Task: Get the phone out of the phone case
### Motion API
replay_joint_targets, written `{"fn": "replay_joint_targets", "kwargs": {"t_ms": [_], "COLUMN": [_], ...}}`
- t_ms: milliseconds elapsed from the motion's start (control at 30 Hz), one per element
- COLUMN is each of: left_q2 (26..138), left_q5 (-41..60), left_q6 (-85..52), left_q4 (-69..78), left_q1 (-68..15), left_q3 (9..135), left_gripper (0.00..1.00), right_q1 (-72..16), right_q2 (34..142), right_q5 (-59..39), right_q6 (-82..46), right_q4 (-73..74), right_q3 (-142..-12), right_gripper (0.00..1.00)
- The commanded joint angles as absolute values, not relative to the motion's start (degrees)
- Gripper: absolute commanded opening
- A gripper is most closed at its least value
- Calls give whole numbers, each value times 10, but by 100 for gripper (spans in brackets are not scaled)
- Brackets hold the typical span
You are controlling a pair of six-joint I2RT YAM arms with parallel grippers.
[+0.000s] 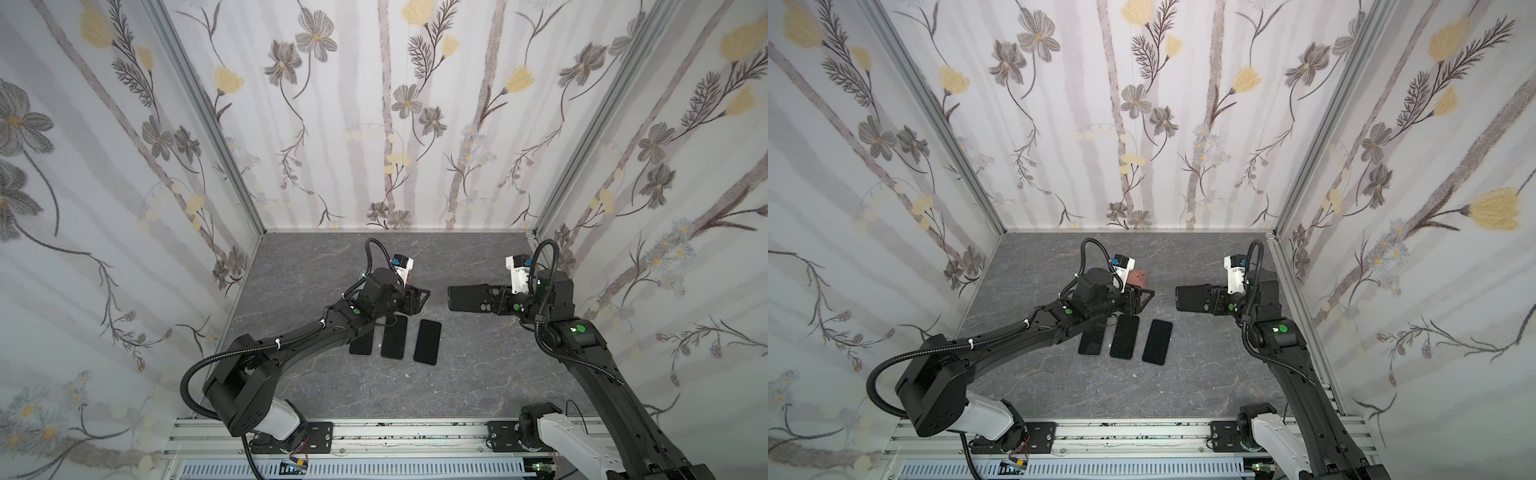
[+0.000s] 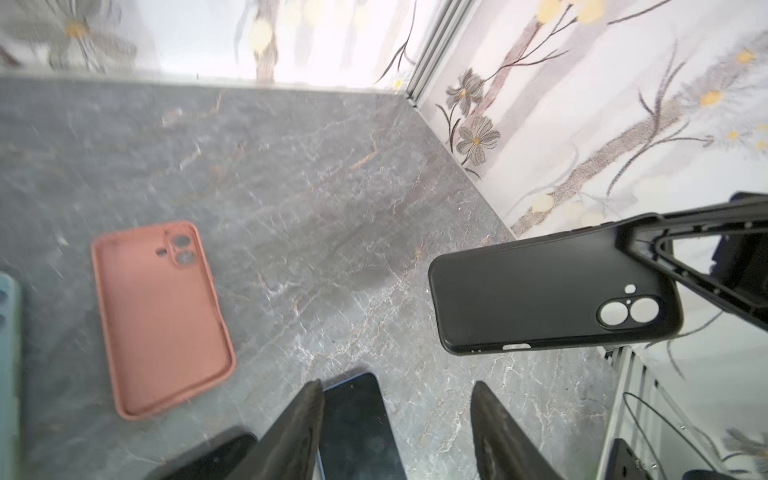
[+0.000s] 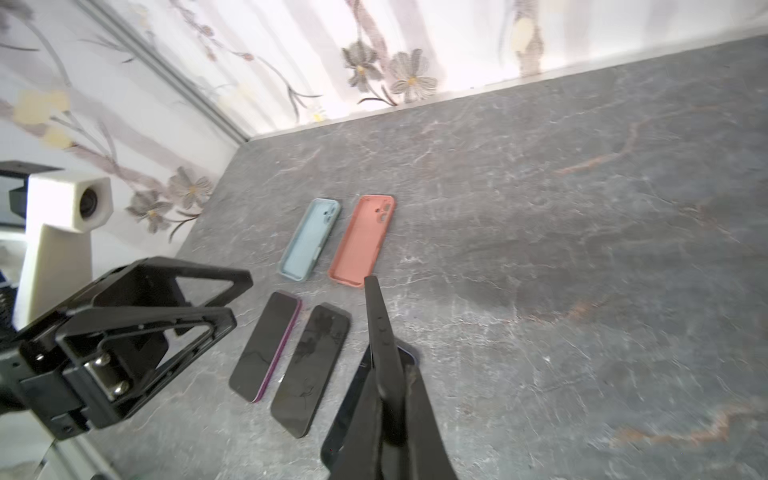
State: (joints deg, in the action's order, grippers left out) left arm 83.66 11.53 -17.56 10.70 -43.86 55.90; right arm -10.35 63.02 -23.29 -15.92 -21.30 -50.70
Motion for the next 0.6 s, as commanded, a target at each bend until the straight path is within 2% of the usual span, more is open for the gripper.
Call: {"fn": "replay_joint_targets", "kwargs": {"t_ms": [0,200,333,567], "left_q2": [805,746,723,697], "left_q5": [164,207,235,279], "left_q6": [-32,92,120,136], "left_q4": [97,79,75,64], "left_q1": [-433,-428,-420,-414], "left_q3": [556,527,509,493], "left_gripper": [59,65,65,63], "right_q1": [-119,-171,-204,-214], "right_q2": [655,706,729,749], "right_q5": [-329,-387,-418,-448], "right_q6": [-115,-63,-24,-4], "right_q4": [-235,-292,-324,-348], "right_q3": [-543,-614,-647,-671], "right_gripper": [0,0,0,0]}}
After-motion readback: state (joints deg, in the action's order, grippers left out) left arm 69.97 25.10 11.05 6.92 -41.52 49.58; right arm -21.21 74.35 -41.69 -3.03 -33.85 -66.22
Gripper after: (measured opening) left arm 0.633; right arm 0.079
